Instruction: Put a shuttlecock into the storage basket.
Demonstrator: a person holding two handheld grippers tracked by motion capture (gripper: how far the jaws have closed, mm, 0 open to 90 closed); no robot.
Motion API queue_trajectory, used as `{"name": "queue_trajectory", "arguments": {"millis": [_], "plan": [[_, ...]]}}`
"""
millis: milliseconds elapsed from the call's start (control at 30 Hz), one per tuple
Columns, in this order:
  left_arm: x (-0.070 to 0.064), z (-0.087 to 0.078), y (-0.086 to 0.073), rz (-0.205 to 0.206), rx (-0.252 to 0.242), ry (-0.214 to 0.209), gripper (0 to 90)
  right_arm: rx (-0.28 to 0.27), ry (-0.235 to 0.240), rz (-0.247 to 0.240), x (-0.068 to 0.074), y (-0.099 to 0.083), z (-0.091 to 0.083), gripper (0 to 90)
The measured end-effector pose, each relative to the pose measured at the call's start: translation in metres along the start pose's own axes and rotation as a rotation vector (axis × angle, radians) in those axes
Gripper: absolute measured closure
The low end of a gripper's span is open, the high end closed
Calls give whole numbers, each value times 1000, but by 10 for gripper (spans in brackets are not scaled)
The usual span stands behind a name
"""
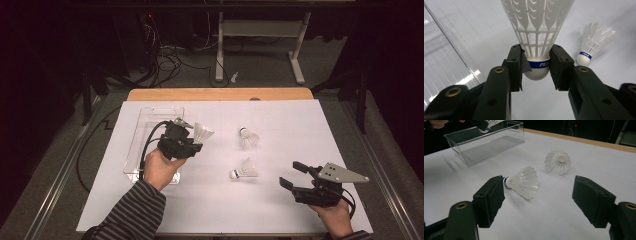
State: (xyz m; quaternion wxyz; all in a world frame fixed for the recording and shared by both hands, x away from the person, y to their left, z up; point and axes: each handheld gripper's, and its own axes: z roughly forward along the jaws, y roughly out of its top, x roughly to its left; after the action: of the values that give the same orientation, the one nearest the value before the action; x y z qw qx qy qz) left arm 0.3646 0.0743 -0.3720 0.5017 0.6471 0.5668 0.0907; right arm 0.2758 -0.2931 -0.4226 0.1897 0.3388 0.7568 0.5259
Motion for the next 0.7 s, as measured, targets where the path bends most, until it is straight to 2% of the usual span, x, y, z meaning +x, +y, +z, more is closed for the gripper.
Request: {"name": "queue_trajectory", "arguments": {"millis": [700], "plan": [[16,-15,9,-23,-71,12,651,1,-1,0,0,0,0,264]]}}
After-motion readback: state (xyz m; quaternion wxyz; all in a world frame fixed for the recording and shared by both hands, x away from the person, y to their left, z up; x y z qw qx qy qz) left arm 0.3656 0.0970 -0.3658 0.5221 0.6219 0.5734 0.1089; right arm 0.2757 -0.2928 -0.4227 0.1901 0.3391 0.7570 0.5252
